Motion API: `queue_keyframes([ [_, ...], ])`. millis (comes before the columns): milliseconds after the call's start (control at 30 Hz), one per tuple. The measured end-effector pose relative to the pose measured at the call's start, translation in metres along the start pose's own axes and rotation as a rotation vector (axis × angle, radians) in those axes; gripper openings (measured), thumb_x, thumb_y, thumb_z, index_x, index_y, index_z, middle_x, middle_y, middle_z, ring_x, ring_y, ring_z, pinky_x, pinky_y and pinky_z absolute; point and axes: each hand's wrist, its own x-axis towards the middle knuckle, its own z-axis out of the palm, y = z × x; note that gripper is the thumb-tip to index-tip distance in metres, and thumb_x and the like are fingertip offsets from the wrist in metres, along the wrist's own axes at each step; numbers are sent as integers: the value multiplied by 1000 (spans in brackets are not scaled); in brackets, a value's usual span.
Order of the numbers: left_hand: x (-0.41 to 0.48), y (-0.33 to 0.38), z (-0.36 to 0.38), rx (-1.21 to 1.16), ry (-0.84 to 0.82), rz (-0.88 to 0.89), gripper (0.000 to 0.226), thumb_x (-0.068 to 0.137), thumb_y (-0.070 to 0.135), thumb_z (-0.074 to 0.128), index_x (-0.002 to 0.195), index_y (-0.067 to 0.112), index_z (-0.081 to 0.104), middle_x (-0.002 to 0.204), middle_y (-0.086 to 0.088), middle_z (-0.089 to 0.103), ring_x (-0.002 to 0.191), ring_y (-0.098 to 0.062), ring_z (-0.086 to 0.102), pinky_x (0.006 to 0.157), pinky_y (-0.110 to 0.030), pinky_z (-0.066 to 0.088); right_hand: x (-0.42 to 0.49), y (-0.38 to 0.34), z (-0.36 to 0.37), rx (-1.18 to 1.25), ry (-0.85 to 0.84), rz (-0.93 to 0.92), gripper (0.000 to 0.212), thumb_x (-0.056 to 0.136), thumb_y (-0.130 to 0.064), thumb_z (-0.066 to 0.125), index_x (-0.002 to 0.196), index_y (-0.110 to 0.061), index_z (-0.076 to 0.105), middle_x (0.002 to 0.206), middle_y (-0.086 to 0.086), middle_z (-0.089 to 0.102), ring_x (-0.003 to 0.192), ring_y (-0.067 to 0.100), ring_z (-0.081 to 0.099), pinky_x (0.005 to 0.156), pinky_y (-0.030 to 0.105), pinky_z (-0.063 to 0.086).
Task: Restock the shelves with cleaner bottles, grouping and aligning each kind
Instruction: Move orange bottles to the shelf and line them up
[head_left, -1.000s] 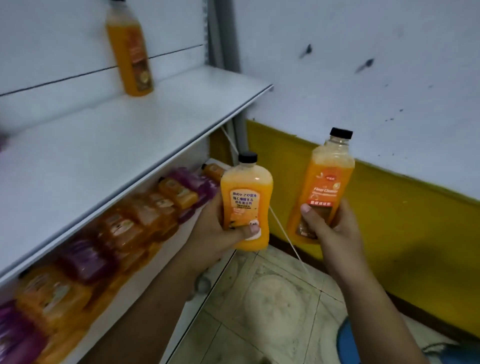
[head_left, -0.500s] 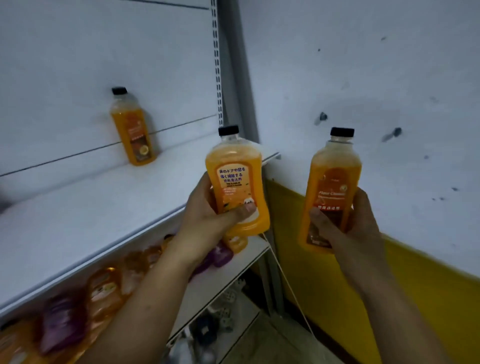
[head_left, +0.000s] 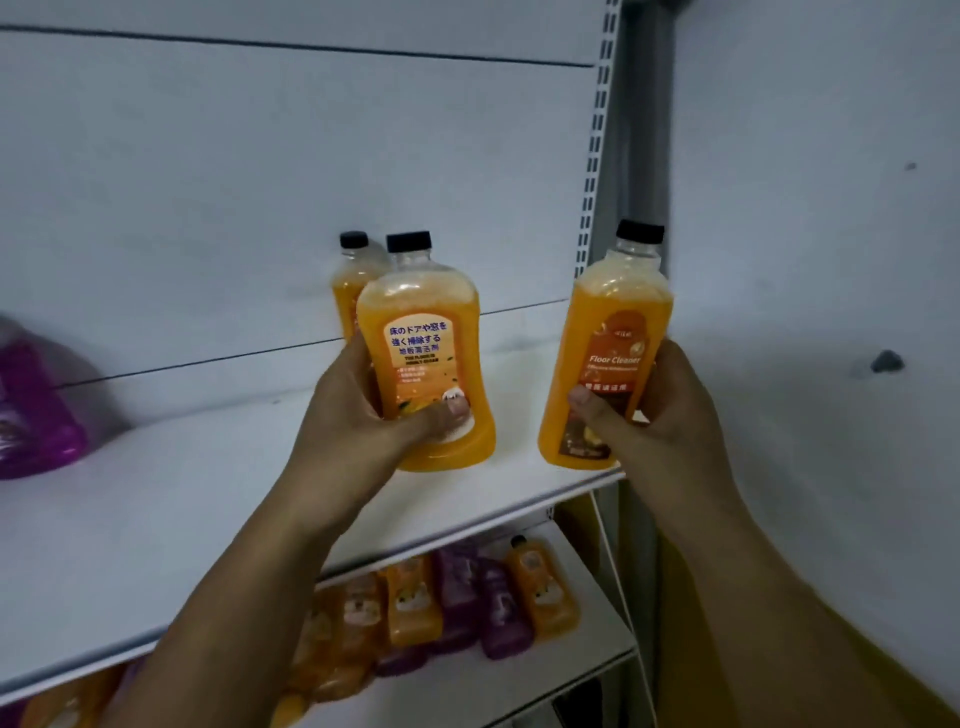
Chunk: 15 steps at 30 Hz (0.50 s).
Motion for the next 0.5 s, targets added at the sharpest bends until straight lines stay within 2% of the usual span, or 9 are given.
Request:
queue_keyframes([
  [100, 20, -2, -10, -1, 73, 3, 62, 67, 27, 85, 125, 30, 63, 108, 15, 78, 97, -5, 75, 73, -13, 57, 45, 6, 21, 12, -81, -25, 63, 78, -45, 84, 133, -35, 55, 124, -13, 70, 113, 8, 68, 93, 36, 58],
  [167, 30, -4, -15, 7, 123, -3, 64, 66, 27, 85, 126, 29, 63, 109, 14, 78, 97, -6, 76, 73, -15, 58, 74, 8, 38, 11, -153, -41, 60, 82, -39, 85, 132, -35, 54, 123, -14, 70, 113, 8, 68, 93, 37, 58],
  [267, 44, -5, -23, 57, 171, -13, 69, 65, 32, 85, 129, 31, 61, 113, 14, 78, 101, -7, 75, 76, -19, 60, 112, 10, 65, 17, -238, -64, 56, 84, -35, 85, 129, -34, 52, 119, -18, 69, 110, 1, 66, 85, 23, 53],
  [333, 50, -9, -27, 84, 203, -30, 72, 66, 33, 91, 132, 30, 61, 116, 12, 77, 105, -10, 75, 85, -27, 60, 132, 13, 81, 29, -286, -74, 56, 85, -33, 85, 129, -31, 52, 117, -20, 67, 107, -4, 63, 79, 16, 48],
  [433, 58, -17, -32, 107, 244, -61, 75, 69, 31, 97, 135, 29, 61, 120, 8, 77, 109, -15, 74, 93, -39, 59, 157, 24, 106, 1, -340, -92, 56, 84, -34, 85, 129, -29, 52, 120, -14, 65, 104, -6, 58, 76, 15, 44],
  [500, 61, -21, -33, 125, 272, -75, 73, 71, 32, 91, 136, 30, 60, 121, 9, 76, 110, -15, 74, 95, -42, 59, 169, 31, 121, -14, -374, -98, 60, 82, -36, 87, 130, -29, 52, 126, -6, 63, 108, 4, 61, 76, 17, 45],
])
